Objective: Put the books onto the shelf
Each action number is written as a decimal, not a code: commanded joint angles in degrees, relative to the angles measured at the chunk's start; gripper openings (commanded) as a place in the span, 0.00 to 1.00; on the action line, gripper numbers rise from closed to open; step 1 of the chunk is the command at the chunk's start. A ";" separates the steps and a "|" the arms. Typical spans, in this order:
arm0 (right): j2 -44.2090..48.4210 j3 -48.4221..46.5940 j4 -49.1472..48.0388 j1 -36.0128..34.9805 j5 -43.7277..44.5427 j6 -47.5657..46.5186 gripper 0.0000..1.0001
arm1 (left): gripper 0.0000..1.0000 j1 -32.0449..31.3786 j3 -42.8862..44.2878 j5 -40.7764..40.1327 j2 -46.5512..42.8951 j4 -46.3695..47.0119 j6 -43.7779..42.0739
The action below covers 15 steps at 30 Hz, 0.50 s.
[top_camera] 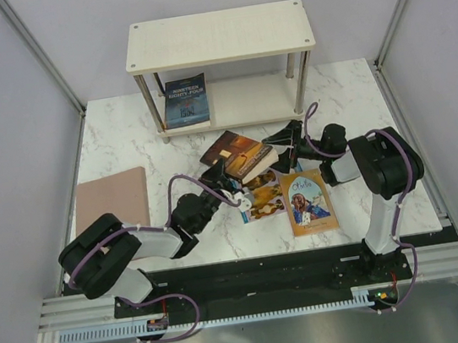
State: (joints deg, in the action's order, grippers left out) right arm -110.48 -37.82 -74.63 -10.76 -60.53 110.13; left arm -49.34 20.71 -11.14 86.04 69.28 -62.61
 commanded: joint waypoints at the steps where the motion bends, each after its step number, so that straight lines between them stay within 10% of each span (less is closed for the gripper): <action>1: -0.44 -2.34 -26.09 -0.05 0.50 -0.70 0.81 | 0.02 -1.02 0.82 4.37 -1.06 4.11 1.00; 15: -1.23 -6.38 -26.09 -2.06 -0.55 -1.40 0.25 | 0.02 -2.78 0.03 6.30 -0.69 0.34 2.31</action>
State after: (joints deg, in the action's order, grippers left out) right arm -110.83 -41.04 -74.63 -11.22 -60.55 109.73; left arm -51.29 20.71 -8.25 87.31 68.66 -62.43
